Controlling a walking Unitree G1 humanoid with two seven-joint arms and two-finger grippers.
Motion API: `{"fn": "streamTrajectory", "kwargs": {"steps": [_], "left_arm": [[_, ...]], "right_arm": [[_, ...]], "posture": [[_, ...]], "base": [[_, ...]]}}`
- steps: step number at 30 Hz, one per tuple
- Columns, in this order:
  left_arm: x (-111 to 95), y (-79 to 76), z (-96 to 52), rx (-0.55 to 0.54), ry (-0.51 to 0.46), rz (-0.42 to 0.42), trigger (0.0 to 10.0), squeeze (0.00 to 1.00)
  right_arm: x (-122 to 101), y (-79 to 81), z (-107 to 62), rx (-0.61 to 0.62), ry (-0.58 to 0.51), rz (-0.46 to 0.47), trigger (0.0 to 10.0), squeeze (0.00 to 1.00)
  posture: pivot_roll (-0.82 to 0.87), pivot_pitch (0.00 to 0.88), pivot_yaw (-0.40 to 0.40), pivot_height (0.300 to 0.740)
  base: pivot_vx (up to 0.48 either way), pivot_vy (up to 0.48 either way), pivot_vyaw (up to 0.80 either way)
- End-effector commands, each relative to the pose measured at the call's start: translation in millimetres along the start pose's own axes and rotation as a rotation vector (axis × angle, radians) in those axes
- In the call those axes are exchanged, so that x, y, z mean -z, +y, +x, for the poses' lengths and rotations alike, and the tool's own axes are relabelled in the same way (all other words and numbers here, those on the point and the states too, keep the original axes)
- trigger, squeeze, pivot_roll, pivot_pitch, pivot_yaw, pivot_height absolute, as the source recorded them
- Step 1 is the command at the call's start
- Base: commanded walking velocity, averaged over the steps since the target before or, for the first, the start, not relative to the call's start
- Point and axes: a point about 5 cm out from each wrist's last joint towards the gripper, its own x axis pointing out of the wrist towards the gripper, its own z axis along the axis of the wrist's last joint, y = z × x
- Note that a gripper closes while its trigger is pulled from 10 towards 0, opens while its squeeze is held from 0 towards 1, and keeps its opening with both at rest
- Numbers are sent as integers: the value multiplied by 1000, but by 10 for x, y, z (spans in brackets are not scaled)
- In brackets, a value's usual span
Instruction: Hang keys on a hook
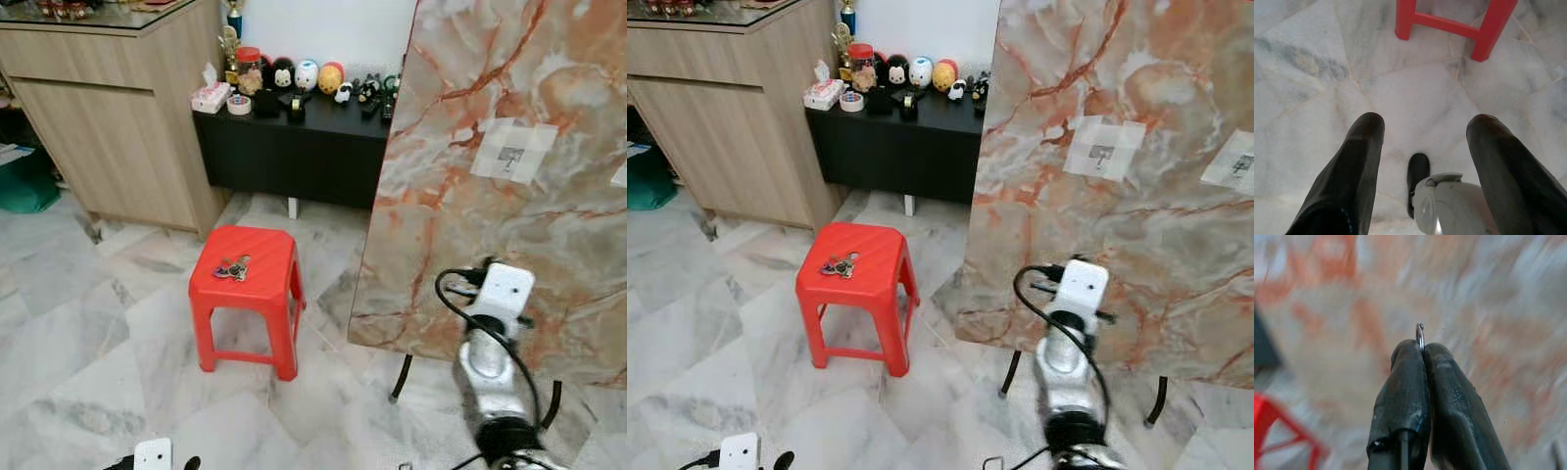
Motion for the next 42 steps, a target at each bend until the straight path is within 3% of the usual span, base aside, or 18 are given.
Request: {"fn": "streamTrajectory", "kwargs": {"steps": [1, 8, 23, 42], "left_arm": [[70, 20, -25, -3, 36, 1, 10000, 0], [99, 35, -38, -7, 47, 4, 10000, 0], [111, 41, -41, -6, 56, 3, 10000, 0], [109, 68, -39, -2, 62, -1, 10000, 0]], "right_arm": [[41, -122, 6, 53, 29, 6, 10000, 0], [52, -137, 6, 50, 32, 3, 10000, 0], [37, -93, 16, 1, 22, 33, 10000, 0], [20, -84, 29, 0, 16, 45, 10000, 0]], "posture": [[70, 18, -59, 740], [66, 8, -58, 740], [70, 0, -56, 740], [74, 0, -59, 740]], "base": [[0, 0, 0], [0, 0, -445], [0, 0, 0], [271, 0, 0]]}}
